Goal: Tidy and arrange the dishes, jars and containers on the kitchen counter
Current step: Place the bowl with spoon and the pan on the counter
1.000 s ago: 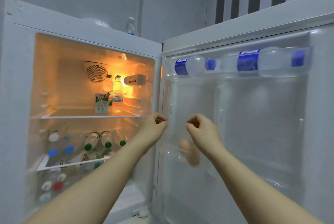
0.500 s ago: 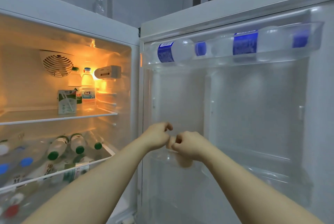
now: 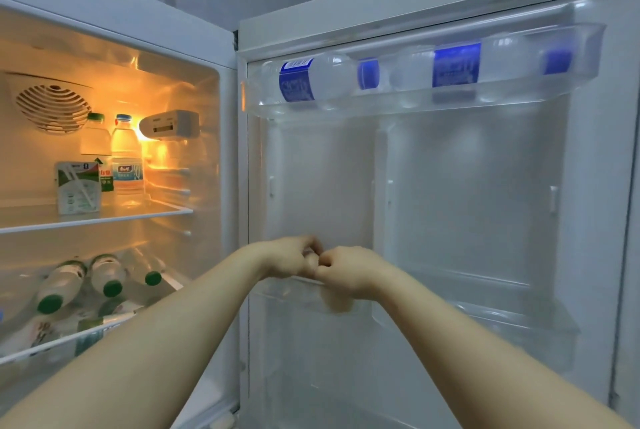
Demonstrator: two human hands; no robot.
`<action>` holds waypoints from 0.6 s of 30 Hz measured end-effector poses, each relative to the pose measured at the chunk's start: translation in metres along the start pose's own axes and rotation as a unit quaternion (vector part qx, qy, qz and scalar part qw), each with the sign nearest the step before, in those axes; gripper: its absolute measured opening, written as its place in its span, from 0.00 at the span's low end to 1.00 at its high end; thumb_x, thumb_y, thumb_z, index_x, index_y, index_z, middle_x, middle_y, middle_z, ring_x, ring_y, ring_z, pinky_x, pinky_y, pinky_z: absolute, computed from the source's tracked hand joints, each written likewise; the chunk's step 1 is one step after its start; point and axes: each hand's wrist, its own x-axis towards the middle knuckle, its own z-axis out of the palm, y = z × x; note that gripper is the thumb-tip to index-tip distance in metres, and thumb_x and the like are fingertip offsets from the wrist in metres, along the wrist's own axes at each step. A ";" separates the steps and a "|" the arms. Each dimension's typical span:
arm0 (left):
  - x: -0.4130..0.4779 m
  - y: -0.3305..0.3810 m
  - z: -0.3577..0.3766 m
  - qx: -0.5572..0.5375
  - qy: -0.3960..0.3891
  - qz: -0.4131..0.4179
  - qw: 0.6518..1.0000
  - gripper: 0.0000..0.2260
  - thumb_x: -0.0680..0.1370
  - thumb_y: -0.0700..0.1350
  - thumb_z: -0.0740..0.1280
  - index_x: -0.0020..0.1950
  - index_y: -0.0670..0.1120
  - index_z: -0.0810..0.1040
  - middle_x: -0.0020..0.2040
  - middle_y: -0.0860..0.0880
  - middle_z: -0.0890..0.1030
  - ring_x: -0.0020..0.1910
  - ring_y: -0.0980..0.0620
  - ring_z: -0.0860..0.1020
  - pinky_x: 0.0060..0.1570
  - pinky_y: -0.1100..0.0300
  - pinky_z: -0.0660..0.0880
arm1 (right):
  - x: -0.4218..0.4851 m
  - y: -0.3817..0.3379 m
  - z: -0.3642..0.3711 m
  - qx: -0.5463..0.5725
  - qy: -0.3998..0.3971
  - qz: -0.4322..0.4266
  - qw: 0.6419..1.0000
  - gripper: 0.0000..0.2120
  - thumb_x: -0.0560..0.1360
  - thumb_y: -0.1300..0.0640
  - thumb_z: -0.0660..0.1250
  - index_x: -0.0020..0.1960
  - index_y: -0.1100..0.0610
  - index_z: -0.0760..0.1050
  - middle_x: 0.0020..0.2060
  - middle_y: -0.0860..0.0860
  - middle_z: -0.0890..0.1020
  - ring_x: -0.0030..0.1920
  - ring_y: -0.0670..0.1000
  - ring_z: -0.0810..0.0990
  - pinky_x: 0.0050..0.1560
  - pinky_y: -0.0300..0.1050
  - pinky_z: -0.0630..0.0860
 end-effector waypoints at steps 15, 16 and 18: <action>-0.002 0.003 0.002 0.039 0.018 -0.020 0.999 0.16 0.76 0.42 0.62 0.65 0.48 0.71 0.61 0.46 0.76 0.58 0.46 0.73 0.54 0.59 0.67 | 0.001 0.003 0.002 0.020 -0.008 0.006 1.000 0.12 0.81 0.49 0.49 0.47 0.54 0.68 0.57 0.59 0.78 0.46 0.54 0.69 0.45 0.43 0.64; -0.002 0.003 0.002 0.034 0.020 -0.021 0.999 0.16 0.76 0.42 0.62 0.64 0.47 0.71 0.59 0.45 0.76 0.56 0.46 0.73 0.53 0.59 0.67 | 0.001 0.003 0.002 0.022 -0.009 0.006 1.000 0.12 0.81 0.50 0.49 0.47 0.54 0.68 0.55 0.58 0.79 0.46 0.54 0.69 0.45 0.43 0.64; -0.002 0.003 0.002 0.027 0.029 -0.026 0.999 0.15 0.76 0.42 0.61 0.63 0.47 0.71 0.56 0.45 0.76 0.51 0.48 0.72 0.50 0.60 0.67 | 0.001 0.003 0.002 0.022 -0.013 0.004 1.000 0.13 0.81 0.50 0.49 0.46 0.55 0.68 0.50 0.57 0.77 0.46 0.54 0.69 0.45 0.43 0.64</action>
